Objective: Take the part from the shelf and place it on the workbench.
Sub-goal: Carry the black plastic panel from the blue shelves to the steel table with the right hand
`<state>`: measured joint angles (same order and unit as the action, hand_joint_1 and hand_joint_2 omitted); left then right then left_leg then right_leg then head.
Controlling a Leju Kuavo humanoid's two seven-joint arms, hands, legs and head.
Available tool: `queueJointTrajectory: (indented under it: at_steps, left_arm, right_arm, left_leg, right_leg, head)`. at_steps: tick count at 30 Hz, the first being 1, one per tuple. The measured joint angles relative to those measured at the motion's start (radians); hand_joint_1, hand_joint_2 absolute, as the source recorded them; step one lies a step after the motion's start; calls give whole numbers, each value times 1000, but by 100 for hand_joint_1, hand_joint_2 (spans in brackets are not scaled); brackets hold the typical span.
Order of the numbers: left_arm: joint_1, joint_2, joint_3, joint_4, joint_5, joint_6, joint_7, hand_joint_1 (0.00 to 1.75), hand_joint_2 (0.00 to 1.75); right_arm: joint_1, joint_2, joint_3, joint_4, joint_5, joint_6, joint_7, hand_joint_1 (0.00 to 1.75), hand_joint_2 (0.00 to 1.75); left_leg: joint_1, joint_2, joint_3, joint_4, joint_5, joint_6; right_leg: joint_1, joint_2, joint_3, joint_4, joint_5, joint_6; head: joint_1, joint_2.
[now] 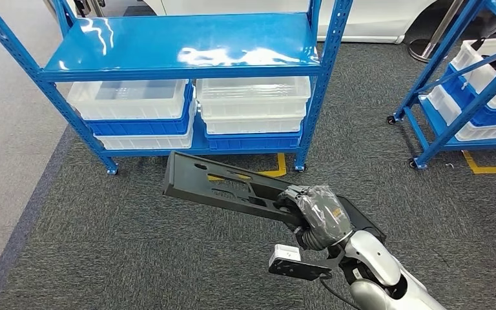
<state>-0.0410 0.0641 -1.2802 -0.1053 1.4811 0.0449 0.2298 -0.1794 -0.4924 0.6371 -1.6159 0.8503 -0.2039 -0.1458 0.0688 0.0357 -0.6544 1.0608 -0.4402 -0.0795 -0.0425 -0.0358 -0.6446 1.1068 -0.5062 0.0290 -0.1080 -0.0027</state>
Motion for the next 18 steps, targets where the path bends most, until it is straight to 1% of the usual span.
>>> queueJointTrajectory:
  at_steps: [5, 12, 15, 18]
  left_arm:
    - [1, 0, -2, 0, -8, -2, 6, 0, 175]
    - [0, 1, -10, 0, -8, -8, 18, 0, 175]
    - [1, 2, -12, 0, 5, -3, 3, 0, 175]
    - [0, 2, -12, 0, 4, -10, 0, 0, 175]
  right_arm:
    - [19, -8, 0, -6, -6, -12, 4, 175, 175]
    - [17, -7, 3, -4, -4, -11, -5, 175, 175]
    - [4, 9, 14, 5, -3, -7, -6, 175, 175]
    - [-40, 37, 40, 21, -12, 15, -4, 175, 175]
  left_leg:
    - [0, 0, 1, 0, -1, 1]
    - [0, 0, 1, 0, -1, 1]
    - [0, 0, 1, 0, -1, 1]
    - [0, 0, 2, -1, -1, 2]
  right_leg:
    - [0, 0, 2, -2, 0, 1]
    - [0, 0, 3, -3, 0, 1]
    - [0, 0, 4, -2, 0, 1]
    - [0, 1, 4, -2, 1, 1]
  head:
    - [0, 0]
    - [0, 0]
    - [0, 0]
    - [0, 0]
